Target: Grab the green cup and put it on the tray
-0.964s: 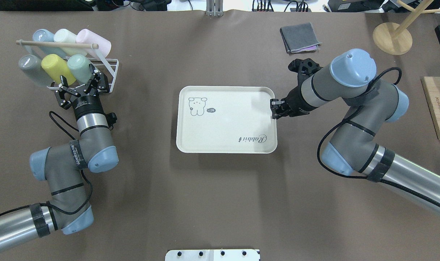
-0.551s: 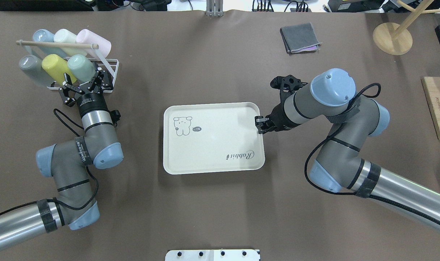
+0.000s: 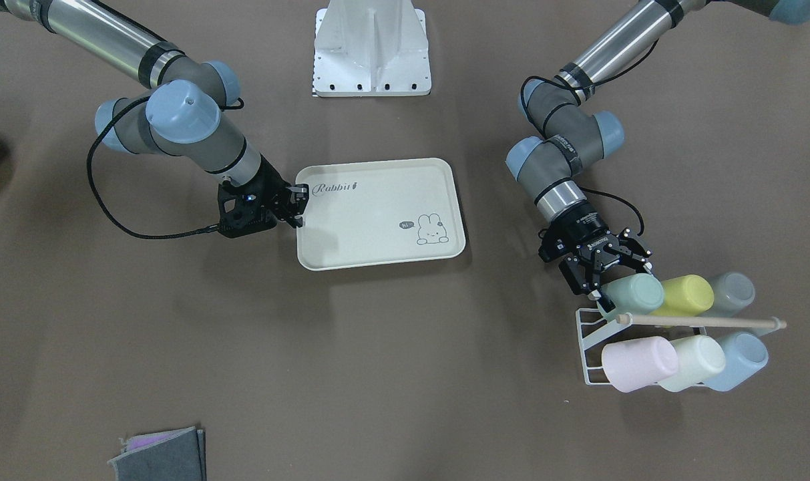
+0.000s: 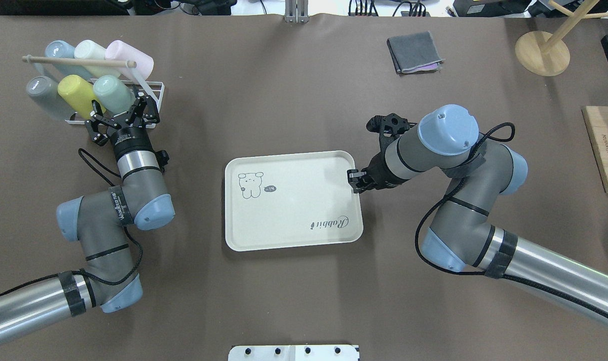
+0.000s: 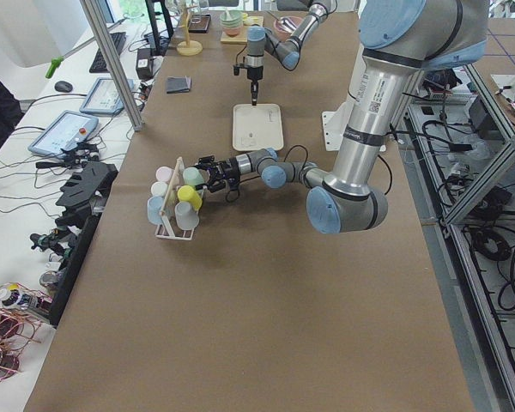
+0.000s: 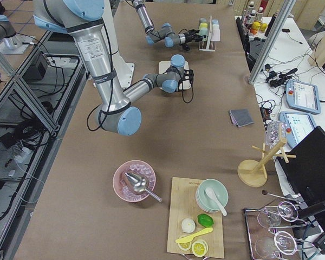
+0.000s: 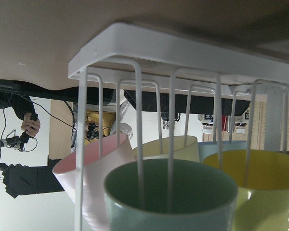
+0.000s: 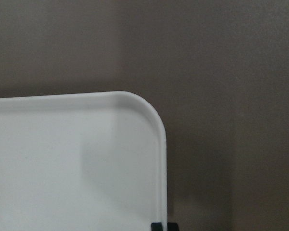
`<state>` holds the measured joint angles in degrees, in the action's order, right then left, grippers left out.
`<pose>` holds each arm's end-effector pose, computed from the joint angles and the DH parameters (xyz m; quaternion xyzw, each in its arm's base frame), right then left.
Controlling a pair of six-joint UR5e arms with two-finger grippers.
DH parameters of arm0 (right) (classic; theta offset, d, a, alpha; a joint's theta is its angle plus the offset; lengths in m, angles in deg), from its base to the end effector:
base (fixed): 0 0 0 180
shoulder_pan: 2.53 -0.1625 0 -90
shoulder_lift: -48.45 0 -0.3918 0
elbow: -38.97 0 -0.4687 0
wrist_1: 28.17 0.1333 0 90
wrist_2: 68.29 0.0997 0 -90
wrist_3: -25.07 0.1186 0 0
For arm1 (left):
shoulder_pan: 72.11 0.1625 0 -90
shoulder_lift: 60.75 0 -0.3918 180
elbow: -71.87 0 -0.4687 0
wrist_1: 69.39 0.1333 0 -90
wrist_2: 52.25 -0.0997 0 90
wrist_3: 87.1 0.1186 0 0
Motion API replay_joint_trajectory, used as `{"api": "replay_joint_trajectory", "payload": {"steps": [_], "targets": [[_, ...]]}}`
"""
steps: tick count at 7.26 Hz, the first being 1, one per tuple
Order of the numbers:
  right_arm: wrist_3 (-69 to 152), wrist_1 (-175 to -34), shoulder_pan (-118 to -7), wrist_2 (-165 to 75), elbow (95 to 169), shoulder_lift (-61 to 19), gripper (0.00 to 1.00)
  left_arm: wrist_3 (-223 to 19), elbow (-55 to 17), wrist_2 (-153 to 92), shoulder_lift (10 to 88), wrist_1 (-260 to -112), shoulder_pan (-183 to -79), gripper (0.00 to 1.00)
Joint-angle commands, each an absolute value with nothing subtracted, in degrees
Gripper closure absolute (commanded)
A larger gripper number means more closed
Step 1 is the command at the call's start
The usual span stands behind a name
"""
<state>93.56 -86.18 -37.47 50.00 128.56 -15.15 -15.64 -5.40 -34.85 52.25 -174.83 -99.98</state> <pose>-0.5599 -0.4852 0.2789 0.0339 -0.5152 -0.0184 0.8562 0.5208 -0.5542 0.4283 0.1318 -0.5898 0.6703 0.4307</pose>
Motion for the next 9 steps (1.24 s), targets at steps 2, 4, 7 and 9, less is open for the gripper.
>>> {"api": "replay_joint_trajectory", "payload": {"steps": [2,4,7,9], "targets": [[94.15,-86.44,-37.77,49.93,128.09,-15.27,0.73,-15.64,-4.59,-34.85,52.37,-175.12,-100.15,0.01],[94.42,-86.27,-37.86,48.09,128.09,-15.62,0.0,-15.64,-4.59,-34.85,52.45,-175.12,-100.33,0.35],[94.5,-87.06,-41.09,49.3,128.27,-15.8,0.0,-15.2,-5.11,-34.93,52.54,-175.03,-100.5,1.0],[91.01,-93.62,-47.67,55.17,128.79,-15.8,0.0,-14.85,-5.99,-37.3,52.37,-175.03,-100.68,1.0]]}}
